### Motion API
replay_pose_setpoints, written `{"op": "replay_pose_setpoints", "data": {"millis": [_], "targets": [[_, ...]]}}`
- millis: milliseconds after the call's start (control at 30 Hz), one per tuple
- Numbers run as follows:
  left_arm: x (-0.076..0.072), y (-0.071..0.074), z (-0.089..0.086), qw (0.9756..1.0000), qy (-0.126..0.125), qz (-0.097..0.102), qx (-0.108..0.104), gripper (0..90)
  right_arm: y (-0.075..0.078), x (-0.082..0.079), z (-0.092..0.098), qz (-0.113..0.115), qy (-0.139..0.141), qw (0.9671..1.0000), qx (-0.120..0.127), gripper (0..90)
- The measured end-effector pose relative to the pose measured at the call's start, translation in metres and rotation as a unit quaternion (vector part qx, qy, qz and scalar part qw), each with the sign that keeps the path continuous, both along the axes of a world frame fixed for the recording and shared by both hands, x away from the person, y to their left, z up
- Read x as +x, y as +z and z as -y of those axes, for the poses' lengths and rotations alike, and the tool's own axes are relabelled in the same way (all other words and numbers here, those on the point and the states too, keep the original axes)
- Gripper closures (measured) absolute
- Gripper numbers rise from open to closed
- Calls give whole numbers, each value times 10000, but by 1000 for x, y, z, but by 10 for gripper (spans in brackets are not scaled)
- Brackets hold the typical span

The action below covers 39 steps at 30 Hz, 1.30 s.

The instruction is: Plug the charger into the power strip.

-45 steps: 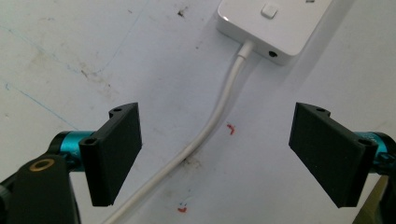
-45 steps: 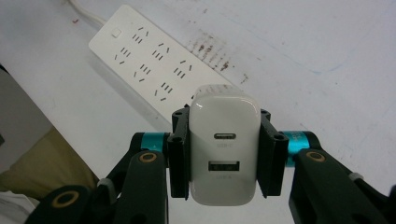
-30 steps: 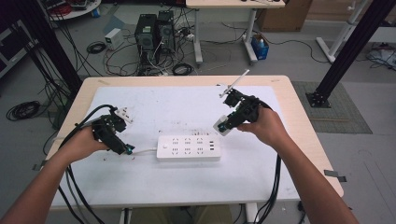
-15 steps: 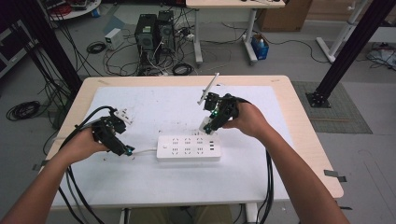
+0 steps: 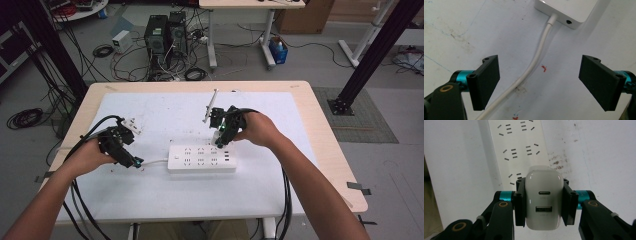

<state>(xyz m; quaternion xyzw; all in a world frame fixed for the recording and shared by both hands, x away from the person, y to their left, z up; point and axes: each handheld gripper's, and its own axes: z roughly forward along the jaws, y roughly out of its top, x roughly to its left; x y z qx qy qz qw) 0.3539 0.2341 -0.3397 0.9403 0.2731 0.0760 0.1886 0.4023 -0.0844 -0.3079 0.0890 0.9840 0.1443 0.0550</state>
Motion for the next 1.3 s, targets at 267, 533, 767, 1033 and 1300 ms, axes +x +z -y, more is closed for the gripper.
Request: {"op": "replay_pose_setpoints", "data": {"millis": [267, 533, 767, 1033, 1300], "targets": [[0, -4, -3, 10000, 75, 8, -31, 172, -11, 2, -8, 103, -62, 9996, -252, 624], [-2, -8, -8, 9999, 156, -23, -68, 172, -26, 0, -24, 61, 166, 9986, -502, 625], [-2, -10, -11, 9998, 172, -48, -58, 172, -34, 3, -30, 28, 279, 9979, -582, 625], [-1, -14, -13, 9997, 221, -102, -100, 172, -40, 3, -33, -33, 486, 9964, -690, 625], [-3, -15, -13, 9998, 162, -101, -82, 172, -43, 1, -45, 58, 615, 9915, -1146, 628]]}}
